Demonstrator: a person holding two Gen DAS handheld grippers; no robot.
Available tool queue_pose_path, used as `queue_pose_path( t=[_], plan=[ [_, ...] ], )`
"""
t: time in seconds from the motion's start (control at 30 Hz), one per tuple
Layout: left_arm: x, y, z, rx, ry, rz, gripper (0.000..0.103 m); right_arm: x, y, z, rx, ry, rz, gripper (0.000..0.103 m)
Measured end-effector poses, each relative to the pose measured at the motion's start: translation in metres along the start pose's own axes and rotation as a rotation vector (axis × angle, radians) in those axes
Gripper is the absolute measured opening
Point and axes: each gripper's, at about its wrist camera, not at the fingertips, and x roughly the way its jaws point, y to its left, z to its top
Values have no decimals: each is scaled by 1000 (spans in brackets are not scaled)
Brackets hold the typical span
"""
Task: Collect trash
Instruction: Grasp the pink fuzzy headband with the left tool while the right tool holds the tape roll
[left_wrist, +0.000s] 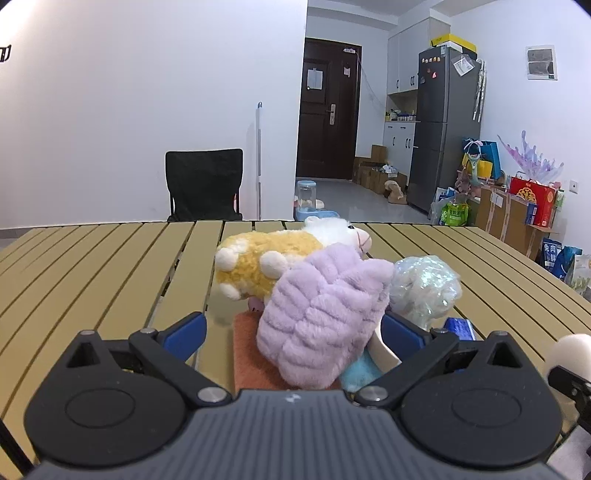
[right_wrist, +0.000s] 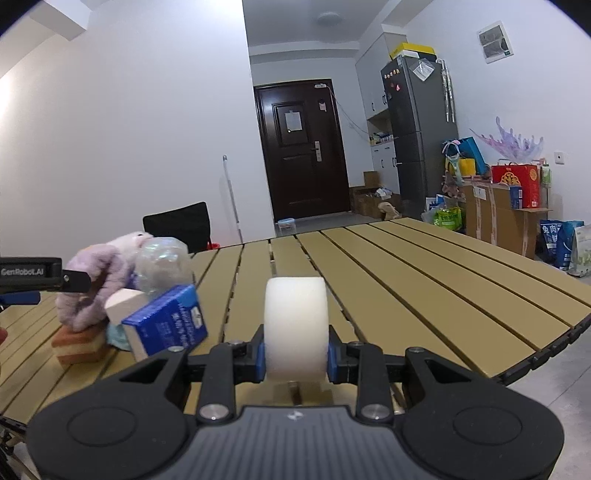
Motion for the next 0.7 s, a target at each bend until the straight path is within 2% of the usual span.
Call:
queue_pose_path(
  t=[0.17,0.23,0.3,0.43,0.5,0.57,0.6,0.7],
  plan=[
    [14,2,0,-33,14,-23,98,1,-4,0,-5,7,-11,28],
    [20,2,0,-49,33,-31,93,1,-6,0,2,13,-13,28],
    [24,1,-1,-60,48,-39,83,1,-7,0,10,20,-11,29],
    [22,-1,-2,-62,58,-46,70,-4,-4,0,5,20,2,28],
    [18,0,-3,-55,53,-52,53,-6,-2,1,8,26,13,28],
    [12,0,-2,-53,48,-53,43,-11,-4,2,17,29,22,28],
    [11,2,-2,-59,49,-59,39,-12,-4,2,19,28,25,28],
    [4,8,-2,-73,45,-63,38,-17,0,2,19,21,32,28]
  ],
)
